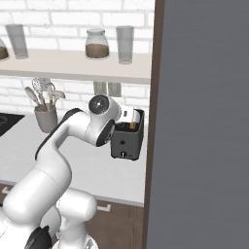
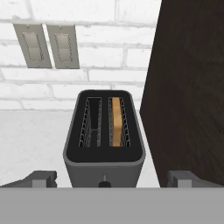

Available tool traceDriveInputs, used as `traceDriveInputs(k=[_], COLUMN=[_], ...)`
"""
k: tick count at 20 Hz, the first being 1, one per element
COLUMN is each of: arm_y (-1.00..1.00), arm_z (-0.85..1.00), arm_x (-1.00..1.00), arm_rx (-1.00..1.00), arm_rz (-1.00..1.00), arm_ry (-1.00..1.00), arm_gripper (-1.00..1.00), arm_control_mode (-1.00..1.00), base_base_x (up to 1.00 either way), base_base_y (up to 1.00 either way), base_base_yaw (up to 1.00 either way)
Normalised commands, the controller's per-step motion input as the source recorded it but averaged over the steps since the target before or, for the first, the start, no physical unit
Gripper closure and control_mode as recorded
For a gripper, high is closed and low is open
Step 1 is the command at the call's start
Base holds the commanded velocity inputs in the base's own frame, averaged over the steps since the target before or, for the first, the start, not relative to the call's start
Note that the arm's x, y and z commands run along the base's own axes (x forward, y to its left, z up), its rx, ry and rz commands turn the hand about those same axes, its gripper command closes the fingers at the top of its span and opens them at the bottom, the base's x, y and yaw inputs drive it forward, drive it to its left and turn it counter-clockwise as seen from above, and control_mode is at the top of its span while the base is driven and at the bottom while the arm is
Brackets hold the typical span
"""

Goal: Start the toaster. Once the lever pops up, take the bread to the plate on the dining counter.

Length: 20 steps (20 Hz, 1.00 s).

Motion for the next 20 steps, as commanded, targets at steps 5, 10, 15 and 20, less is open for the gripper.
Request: traceDriveInputs(k=[5, 10, 15, 20], arm_y=[0.00, 0.00, 0.00, 0.00], arm_z=[0.00, 0.00, 0.00, 0.00], arm_x=[0.00, 0.00, 0.00, 0.00], arm_rx=[0.00, 0.00, 0.00, 0.00], arm_rz=[0.00, 0.00, 0.00, 0.00], arm_ry=[0.00, 0.00, 0.00, 0.00], arm_gripper=[-1.00, -1.00, -1.00, -1.00], arm_control_mode=[-1.00, -1.00, -1.00, -1.00], base_base_x=[0.00, 0.00, 0.00, 0.00], base_base_y=[0.00, 0.00, 0.00, 0.00], base_base_yaw=[0.00, 0.00, 0.00, 0.00])
